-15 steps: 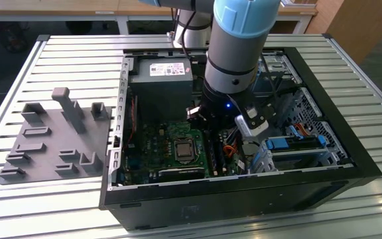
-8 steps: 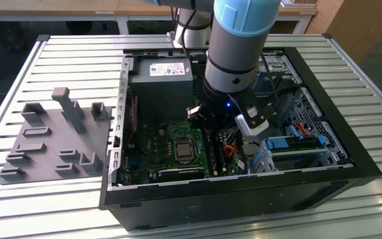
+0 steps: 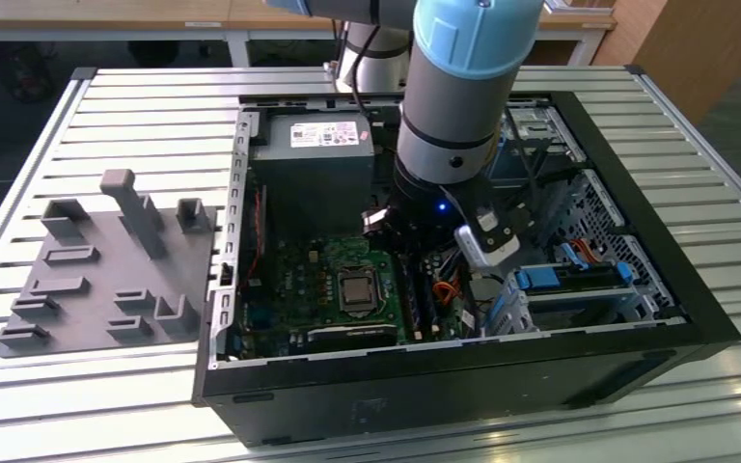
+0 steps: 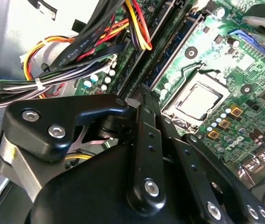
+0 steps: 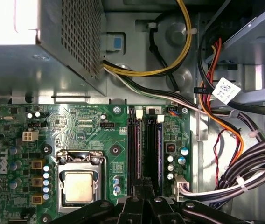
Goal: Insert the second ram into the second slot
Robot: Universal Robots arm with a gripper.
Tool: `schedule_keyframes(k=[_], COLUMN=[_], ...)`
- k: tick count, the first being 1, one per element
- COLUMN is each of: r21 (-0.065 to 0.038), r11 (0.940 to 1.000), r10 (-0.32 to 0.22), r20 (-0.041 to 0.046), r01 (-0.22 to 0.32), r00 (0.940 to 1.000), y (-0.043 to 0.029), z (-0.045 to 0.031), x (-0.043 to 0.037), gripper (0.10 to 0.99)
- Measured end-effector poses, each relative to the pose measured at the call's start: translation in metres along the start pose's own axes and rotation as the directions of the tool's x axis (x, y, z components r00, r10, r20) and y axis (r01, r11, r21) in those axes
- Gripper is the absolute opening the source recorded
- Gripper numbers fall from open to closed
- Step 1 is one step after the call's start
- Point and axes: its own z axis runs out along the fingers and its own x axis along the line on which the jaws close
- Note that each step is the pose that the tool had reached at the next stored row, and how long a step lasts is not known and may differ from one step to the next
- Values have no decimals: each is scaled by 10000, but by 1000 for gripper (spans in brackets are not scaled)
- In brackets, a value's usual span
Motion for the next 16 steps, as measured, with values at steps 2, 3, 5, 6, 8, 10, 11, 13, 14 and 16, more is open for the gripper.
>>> schedule_keyframes(k=[2,3,5,6,8,10,11,13,14,16], r21=[0,-1,2,5,7,2,8,13,12,9], r11=[10000,10000,10000,10000,10000,10000,10000,10000,10000,10000], r10=[0,0,0,0,0,0,1,1,1,1], r20=[0,0,-1,-1,-2,-1,-2,-4,-4,-2], r01=[0,0,0,0,0,0,-1,-1,-1,-1], r00=[10000,10000,10000,10000,10000,10000,10000,10000,10000,10000], y=[-1,-1,-2,-2,-3,-3,-3,-5,-4,-3], z=[21,29,39,43,56,76,84,100,101,98], x=[0,0,0,0,0,0,0,0,0,0], gripper=[106,106,106,106,106,106,106,106,106,106])
